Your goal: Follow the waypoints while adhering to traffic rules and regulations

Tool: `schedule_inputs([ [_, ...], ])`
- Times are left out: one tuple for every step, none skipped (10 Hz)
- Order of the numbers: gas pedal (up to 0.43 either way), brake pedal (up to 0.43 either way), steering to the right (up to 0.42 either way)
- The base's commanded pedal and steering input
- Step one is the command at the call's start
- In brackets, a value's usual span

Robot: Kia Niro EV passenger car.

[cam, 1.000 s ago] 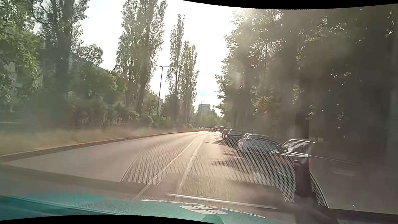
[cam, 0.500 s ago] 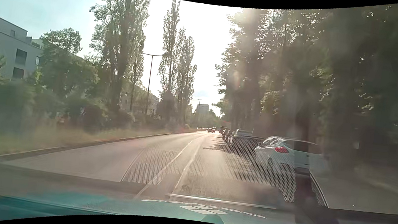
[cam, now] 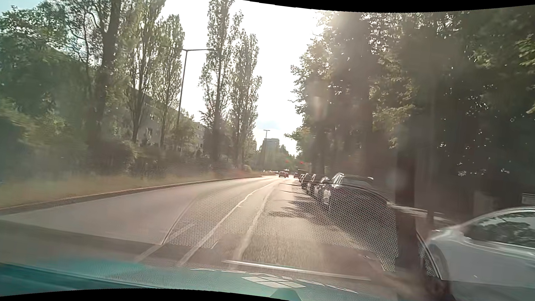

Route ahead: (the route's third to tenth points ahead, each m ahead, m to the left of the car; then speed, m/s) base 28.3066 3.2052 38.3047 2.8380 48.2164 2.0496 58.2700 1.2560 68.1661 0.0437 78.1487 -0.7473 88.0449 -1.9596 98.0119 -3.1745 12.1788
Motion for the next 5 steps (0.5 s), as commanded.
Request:
schedule_inputs([
  [0.157, 0.000, 0.000],
  [0.157, 0.000, 0.000],
  [0.157, 0.000, 0.000],
  [0.157, 0.000, 0.000],
  [0.157, 0.000, 0.000],
])
